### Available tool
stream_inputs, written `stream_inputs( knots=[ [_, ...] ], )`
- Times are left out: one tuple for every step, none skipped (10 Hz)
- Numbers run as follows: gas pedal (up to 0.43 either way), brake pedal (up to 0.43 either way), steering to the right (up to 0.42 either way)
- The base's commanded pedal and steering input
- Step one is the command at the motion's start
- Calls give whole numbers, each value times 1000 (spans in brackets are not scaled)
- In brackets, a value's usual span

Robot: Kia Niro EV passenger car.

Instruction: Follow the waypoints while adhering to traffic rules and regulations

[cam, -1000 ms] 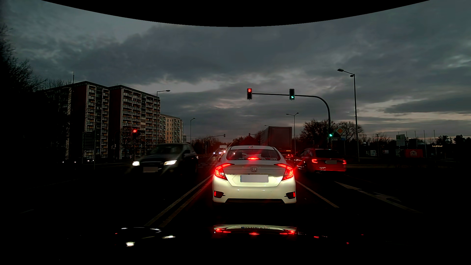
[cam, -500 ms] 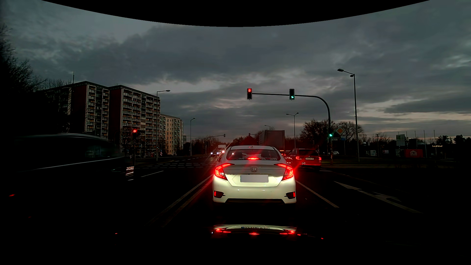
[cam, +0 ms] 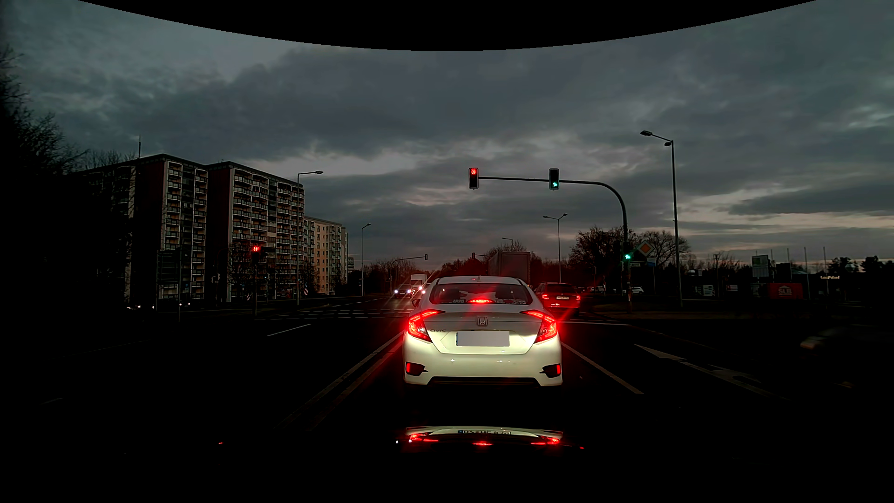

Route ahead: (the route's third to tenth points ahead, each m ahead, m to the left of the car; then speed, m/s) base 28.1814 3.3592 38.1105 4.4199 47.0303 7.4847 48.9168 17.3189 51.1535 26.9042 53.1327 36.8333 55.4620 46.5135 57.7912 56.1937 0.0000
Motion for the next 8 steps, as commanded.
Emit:
stream_inputs(
  knots=[
    [0, 329, -5],
    [0, 329, -5],
    [0, 335, -5],
    [0, 329, -5],
    [0, 329, -5],
    [0, 329, -5],
    [0, 329, -5],
    [0, 335, -5]
  ],
)
